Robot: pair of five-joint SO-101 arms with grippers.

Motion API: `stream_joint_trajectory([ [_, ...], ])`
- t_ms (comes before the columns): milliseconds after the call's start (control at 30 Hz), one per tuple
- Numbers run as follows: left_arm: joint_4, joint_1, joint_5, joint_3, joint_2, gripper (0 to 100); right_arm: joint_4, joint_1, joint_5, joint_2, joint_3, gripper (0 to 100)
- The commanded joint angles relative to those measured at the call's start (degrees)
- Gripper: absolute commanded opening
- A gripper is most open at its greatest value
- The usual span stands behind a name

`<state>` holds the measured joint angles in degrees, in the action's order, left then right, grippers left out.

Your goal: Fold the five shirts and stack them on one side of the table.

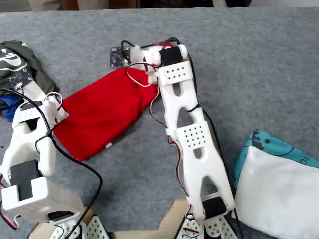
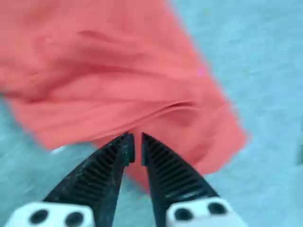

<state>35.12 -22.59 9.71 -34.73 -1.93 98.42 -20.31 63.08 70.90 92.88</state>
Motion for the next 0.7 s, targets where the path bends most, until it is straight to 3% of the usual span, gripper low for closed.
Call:
stream_joint_trajectory([
  [0,0.2,0.5,0.0,2.5,0.4,2,3.7,3.5,-1.7,-5.1,2.1,0.5],
  [200,0.2,0.5,0.0,2.5,0.4,2,2.3,4.7,-2.8,0.7,2.6,0.5],
  [667,0.2,0.5,0.0,2.5,0.4,2,-9.0,-5.6,-6.5,3.7,2.0,0.5],
])
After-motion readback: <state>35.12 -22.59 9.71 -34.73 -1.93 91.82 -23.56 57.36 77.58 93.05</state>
